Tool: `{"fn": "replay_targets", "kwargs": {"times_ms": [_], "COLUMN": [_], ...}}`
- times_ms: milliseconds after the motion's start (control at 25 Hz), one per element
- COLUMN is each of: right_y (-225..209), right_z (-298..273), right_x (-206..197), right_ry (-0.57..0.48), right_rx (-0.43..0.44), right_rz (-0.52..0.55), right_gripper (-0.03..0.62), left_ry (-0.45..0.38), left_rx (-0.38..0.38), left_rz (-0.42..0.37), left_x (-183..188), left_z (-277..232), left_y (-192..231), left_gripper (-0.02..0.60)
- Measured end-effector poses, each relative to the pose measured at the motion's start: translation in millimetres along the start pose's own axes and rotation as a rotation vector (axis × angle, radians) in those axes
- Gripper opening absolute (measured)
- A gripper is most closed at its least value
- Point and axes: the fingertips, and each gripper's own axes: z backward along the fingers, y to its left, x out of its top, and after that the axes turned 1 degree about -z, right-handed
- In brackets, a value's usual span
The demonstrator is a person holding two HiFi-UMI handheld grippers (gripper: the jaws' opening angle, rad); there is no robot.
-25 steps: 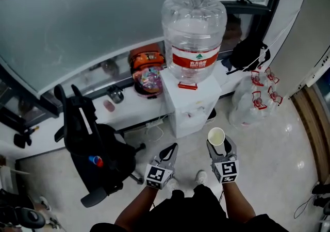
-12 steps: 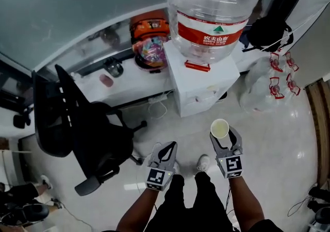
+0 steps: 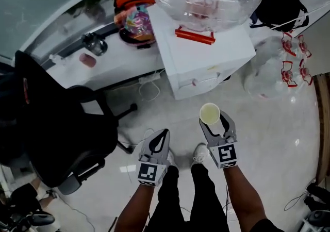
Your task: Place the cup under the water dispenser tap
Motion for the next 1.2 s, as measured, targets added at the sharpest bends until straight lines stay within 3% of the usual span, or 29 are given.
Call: {"fn": "replay_targets", "kwargs": {"times_ms": [120, 280, 560, 800, 1000, 1200], "right_y": [5.9, -7.5, -22.4, -33.4, -29.3, -27.6], "right_z": [-21.4, -42.8, -85.2, -126.9, -149.2, -162.9], "right_x": [-25.0, -57.5, -96.3, -109.8, -134.1, -144.8], "right_ry": [0.008, 0.001, 0.063, 0.064, 0.114, 0.099], "right_rx": [0.014, -0.003, -0.017, -0.006, -0.013, -0.018], "right_rz": [-0.004, -0.128, -0.112, -0.064, -0.061, -0.033], "right_gripper": [0.272, 0.272, 0.275, 0.275, 0.278, 0.278], "left_ry": [0.017, 0.015, 0.037, -0.005, 0.003, 0.019], "left_rx": [0.057, 0.121, 0.084, 0.043, 0.038, 0.045], "left_rz": [0.000, 0.040, 0.037, 0.030, 0.035, 0.026], "left_x": [-16.6, -36.5, -65.9, -71.4, -79.9, -90.0], "left_z": [-5.1, -14.4, -26.3, -33.0, -38.4, -34.8], "left_y": [20.3, 42.6, 33.9, 20.4, 25.2, 31.4], "left_gripper": [0.017, 0.017, 0.017, 0.017, 0.017, 0.017]}}
